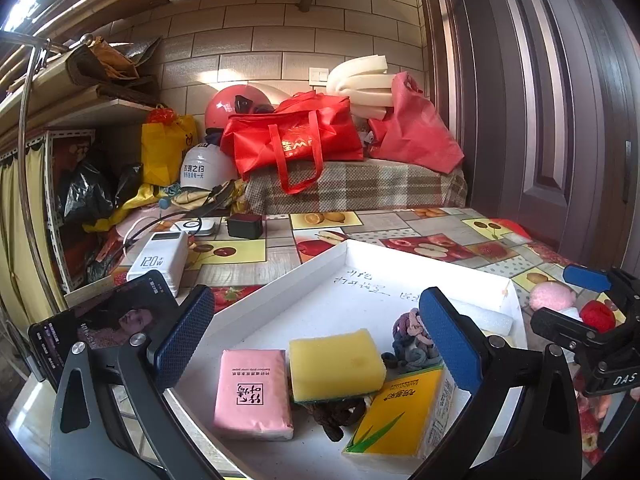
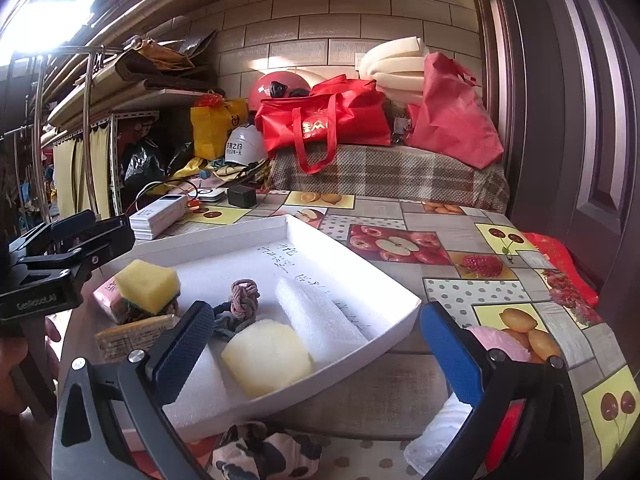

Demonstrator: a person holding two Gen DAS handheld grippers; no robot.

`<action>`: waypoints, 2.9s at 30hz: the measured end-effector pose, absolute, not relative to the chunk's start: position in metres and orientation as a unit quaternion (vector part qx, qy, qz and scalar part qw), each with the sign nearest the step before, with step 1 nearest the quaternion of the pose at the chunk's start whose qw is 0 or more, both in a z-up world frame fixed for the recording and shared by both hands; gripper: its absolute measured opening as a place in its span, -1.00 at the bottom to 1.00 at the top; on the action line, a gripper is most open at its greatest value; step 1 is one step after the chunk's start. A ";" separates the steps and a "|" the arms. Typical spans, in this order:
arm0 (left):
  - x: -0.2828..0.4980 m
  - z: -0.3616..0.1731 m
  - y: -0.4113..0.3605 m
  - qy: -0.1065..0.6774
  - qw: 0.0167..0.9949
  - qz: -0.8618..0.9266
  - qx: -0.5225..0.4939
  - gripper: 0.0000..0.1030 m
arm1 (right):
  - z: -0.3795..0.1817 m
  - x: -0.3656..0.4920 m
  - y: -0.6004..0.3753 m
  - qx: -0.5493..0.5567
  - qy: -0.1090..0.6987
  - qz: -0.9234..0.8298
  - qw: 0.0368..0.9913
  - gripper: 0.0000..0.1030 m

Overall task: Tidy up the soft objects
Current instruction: 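Open the left gripper to drop the sponge while the right releases the foam strip, then grasp the white towel figure with the left gripper while the right grasps the black-and-white cloth, then carry the towel figure and cloth over the tray with both grippers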

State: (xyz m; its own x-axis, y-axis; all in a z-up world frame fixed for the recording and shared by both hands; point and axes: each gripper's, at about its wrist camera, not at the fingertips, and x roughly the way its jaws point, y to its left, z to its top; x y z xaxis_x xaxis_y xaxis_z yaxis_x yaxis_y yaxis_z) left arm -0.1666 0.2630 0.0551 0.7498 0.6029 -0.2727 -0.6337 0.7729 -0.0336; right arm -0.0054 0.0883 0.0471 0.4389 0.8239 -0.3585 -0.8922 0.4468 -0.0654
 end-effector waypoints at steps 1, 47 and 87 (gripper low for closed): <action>-0.167 0.055 0.263 0.123 0.933 0.331 -0.063 1.00 | 0.046 -0.008 0.080 -0.127 0.140 0.515 0.836 1.00; 0.055 0.007 0.082 0.407 0.908 0.095 0.024 -0.23 | 0.024 0.100 -0.091 -0.098 0.333 0.471 0.811 -0.22; -0.136 0.058 0.107 0.149 0.976 0.156 -0.025 -0.35 | 0.053 0.009 -0.067 -0.083 0.139 0.458 0.874 -0.22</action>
